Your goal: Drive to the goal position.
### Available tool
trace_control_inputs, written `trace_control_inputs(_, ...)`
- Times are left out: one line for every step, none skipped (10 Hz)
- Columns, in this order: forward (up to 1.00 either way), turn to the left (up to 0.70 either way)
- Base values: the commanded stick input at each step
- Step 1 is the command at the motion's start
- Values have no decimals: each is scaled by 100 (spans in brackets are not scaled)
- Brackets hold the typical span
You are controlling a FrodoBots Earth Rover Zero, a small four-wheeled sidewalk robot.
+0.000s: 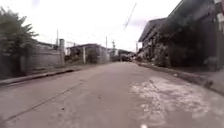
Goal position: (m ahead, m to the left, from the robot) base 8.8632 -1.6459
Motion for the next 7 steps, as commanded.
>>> trace_control_inputs(100,0)
trace_control_inputs(100,0)
trace_control_inputs(100,-3)
trace_control_inputs(100,-8)
trace_control_inputs(100,-37)
trace_control_inputs(100,-37)
trace_control_inputs(100,-37)
